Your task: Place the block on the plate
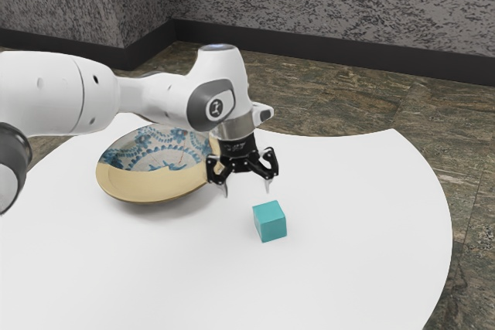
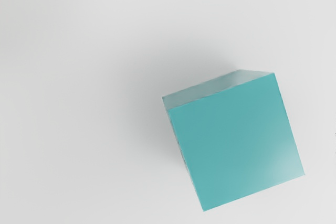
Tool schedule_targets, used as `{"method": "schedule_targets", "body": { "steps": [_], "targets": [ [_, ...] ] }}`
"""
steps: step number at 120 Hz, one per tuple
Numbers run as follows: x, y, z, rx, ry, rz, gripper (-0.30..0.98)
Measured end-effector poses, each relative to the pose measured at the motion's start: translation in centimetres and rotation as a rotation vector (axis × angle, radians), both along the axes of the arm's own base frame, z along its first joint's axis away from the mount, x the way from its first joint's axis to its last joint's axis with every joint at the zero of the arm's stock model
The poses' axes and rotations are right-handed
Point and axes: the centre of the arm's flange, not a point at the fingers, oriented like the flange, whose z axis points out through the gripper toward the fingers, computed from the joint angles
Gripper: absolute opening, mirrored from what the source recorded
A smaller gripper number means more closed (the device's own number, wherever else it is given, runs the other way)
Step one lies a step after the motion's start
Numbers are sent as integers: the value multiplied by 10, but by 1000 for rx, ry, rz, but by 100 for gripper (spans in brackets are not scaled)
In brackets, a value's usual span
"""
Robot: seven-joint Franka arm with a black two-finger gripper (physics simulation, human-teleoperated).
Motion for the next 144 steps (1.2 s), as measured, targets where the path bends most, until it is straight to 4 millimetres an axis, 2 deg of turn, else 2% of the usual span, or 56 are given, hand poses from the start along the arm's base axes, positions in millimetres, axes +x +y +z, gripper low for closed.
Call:
{"method": "schedule_targets", "body": {
  "steps": [19, 28, 55, 68, 100, 116, 127, 144],
  "targets": [
    [9, -10, -33, 22, 0, 113, 69],
    [17, -18, -41, 43, -18, 141, 69],
    [28, -31, -52, 98, -55, 199, 69],
    [26, -42, -55, 100, -54, 230, 69],
    [22, -43, -63, 110, -39, 317, 69],
    [21, -44, -77, 125, -23, 345, 69],
    [17, -55, -80, 119, -15, 346, 69],
    [16, -58, -90, 126, -1, 365, 69]
  ]
}}
